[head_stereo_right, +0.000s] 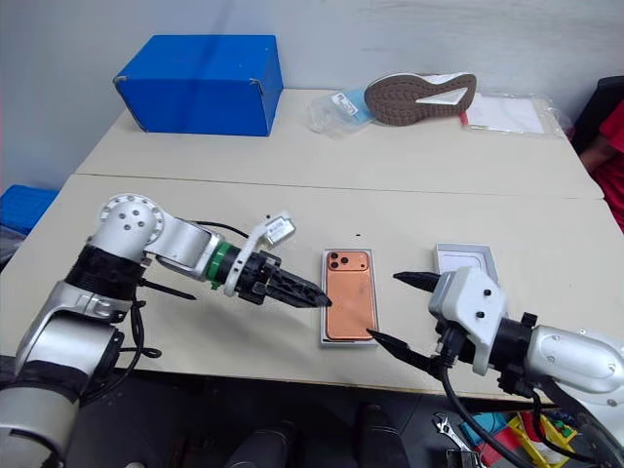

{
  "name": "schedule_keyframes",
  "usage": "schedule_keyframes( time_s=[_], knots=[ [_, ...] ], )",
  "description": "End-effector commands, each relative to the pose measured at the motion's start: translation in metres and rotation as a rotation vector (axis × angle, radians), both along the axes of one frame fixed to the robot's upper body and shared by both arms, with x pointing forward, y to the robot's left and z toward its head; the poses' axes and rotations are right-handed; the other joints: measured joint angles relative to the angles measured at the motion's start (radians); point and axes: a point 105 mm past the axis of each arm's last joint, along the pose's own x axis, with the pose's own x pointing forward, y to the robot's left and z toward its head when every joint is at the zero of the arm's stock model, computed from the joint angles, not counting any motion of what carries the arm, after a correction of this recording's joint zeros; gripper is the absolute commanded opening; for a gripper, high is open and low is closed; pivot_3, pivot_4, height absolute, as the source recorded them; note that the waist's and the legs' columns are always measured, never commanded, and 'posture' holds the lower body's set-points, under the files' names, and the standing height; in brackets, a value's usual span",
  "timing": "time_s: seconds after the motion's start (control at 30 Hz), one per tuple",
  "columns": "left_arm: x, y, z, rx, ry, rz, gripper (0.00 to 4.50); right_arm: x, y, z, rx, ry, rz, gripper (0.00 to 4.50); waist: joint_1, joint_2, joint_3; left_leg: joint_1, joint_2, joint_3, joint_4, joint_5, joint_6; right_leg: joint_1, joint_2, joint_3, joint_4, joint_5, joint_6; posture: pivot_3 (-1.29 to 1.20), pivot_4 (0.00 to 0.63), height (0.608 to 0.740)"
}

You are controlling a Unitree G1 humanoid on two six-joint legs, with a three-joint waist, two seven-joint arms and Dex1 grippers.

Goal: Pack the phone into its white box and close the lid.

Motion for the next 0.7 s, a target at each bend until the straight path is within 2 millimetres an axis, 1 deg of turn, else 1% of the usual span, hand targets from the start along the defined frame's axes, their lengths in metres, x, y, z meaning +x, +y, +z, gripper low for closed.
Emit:
schedule_keyframes(
  time_s=[0.03,0.07,0.17,0.23,0.33,0.37,0.43,0.47,0.57,0.6,0.63,0.67,0.7],
  knots=[
    [-0.005,0.019,0.005,-0.045,-0.123,0.019,4.49,-0.001,0.005,0.005,-0.011,-0.032,0.038,4.5,-0.008,0.0,0.0,0.0,0.0,0.0,0.0,0.0,0.0,0.0,0.0,0.0,0.0,0.0,0.0,0.0,0.15,0.74],
    [-0.006,0.027,0.002,-0.04,-0.179,0.02,4.49,0.0,0.007,0.004,-0.012,-0.028,0.047,4.5,-0.013,0.0,0.0,0.0,0.0,0.0,0.0,0.0,0.0,0.0,0.0,0.0,0.0,0.0,0.0,0.0,0.15,0.74],
    [-0.007,0.052,-0.005,-0.078,-0.364,-0.017,3.94,0.003,0.011,0.001,-0.021,-0.017,0.073,4.5,-0.02,0.0,0.0,0.0,0.001,0.002,-0.001,0.0,0.0,-0.001,0.001,0.0,0.0,0.0,-0.001,0.0,0.15,0.74],
    [-0.007,0.063,-0.007,-0.111,-0.474,-0.08,3.29,0.007,0.012,0.0,-0.025,-0.005,0.08,4.5,-0.014,0.0,0.0,0.001,0.001,0.003,-0.001,0.0,0.0,0.0,0.001,0.0,0.0,0.0,-0.001,0.0,0.15,0.74],
    [-0.007,0.075,-0.012,-0.115,-0.61,-0.182,2.38,0.014,0.012,-0.005,-0.032,0.015,0.08,3.95,-0.003,0.0,0.0,0.0,0.001,0.001,0.0,0.001,0.001,0.002,-0.001,-0.001,-0.003,0.0,-0.002,0.0,0.15,0.74],
    [-0.003,0.076,-0.012,-0.11,-0.649,-0.194,1.99,0.016,0.012,-0.007,-0.035,0.023,0.081,3.55,0.001,0.0,0.0,0.0,0.001,0.001,0.0,0.001,0.001,0.003,-0.001,-0.001,-0.004,0.0,-0.002,0.0,0.15,0.74],
    [0.009,0.077,-0.012,-0.095,-0.716,-0.187,1.4,0.023,0.015,-0.013,-0.046,0.034,0.08,2.92,0.004,0.0,0.0,-0.001,0.0,0.001,0.0,0.0,0.003,0.003,-0.001,-0.001,-0.005,0.001,-0.001,0.0,0.15,0.74],
    [0.014,0.077,-0.012,-0.093,-0.737,-0.19,1.02,0.027,0.017,-0.016,-0.052,0.037,0.08,2.51,0.006,0.0,0.0,-0.001,0.0,0.001,0.0,0.0,0.003,0.003,-0.001,-0.001,-0.005,0.001,-0.001,0.0,0.15,0.74],
    [0.024,0.072,-0.01,-0.097,-0.805,-0.216,0.05,0.038,0.025,-0.024,-0.068,0.045,0.085,1.44,0.005,-0.001,0.0,-0.002,0.001,0.001,0.0,0.0,0.003,0.002,-0.001,-0.001,-0.005,0.001,-0.001,0.0,0.15,0.74],
    [0.026,0.069,-0.009,-0.099,-0.825,-0.228,0.0,0.042,0.028,-0.029,-0.075,0.052,0.085,1.23,0.005,-0.001,0.0,-0.002,0.001,0.001,0.0,0.0,0.003,0.002,-0.001,-0.001,-0.005,0.001,-0.001,0.0,0.15,0.74],
    [0.028,0.067,-0.009,-0.1,-0.838,-0.241,0.0,0.046,0.03,-0.034,-0.089,0.058,0.086,0.85,0.004,-0.001,0.0,-0.002,0.001,0.001,0.0,0.0,0.003,0.001,-0.001,-0.001,-0.005,0.001,-0.001,0.0,0.15,0.74],
    [0.028,0.065,-0.009,-0.107,-0.844,-0.255,0.0,0.049,0.033,-0.039,-0.108,0.064,0.091,0.62,0.003,-0.001,0.0,-0.002,0.001,0.001,0.0,0.0,0.003,0.001,-0.001,-0.002,-0.005,0.001,-0.001,0.0,0.15,0.74],
    [0.028,0.063,-0.007,-0.117,-0.846,-0.266,0.0,0.05,0.033,-0.046,-0.135,0.071,0.094,0.24,0.001,-0.001,0.0,-0.002,0.001,0.002,0.0,0.0,0.003,0.001,0.0,-0.002,-0.005,0.001,-0.001,0.0,0.15,0.74]
  ],
)
